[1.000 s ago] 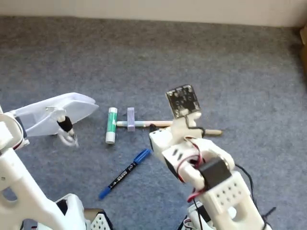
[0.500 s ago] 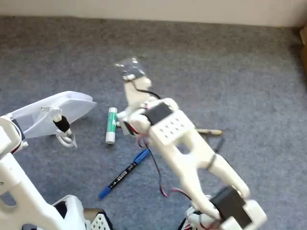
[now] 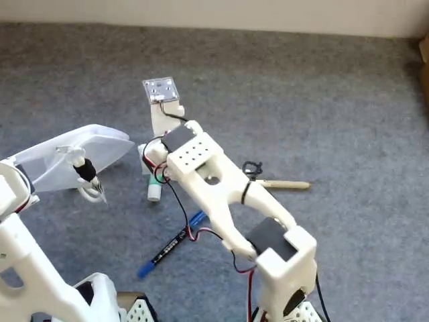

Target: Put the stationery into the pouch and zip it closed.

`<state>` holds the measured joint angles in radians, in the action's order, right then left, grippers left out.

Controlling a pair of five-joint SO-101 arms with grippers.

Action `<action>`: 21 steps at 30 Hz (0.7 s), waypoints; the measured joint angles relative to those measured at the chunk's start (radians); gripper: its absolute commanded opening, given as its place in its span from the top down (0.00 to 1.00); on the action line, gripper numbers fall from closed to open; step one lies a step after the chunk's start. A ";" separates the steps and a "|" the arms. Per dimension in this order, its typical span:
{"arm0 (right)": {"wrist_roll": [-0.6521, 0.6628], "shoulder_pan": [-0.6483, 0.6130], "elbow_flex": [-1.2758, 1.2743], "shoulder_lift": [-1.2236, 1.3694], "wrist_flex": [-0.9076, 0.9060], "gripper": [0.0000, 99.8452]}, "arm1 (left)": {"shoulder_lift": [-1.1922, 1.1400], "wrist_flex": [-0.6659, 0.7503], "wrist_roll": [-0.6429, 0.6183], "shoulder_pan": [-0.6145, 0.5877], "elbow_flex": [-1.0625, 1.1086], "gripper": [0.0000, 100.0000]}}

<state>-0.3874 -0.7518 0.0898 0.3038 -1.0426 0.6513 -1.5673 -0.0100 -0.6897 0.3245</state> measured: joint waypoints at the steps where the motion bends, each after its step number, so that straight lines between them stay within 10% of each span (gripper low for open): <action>1: -0.005 -0.002 0.000 0.021 0.018 0.78 | 0.000 0.000 0.000 0.000 0.000 0.99; 21: -0.020 -0.038 0.037 0.259 0.222 0.81 | 0.000 0.000 0.000 0.000 0.000 0.99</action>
<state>-0.4074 -0.7902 0.1266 0.5631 -0.8201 0.6513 -1.5673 -0.0100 -0.6897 0.3245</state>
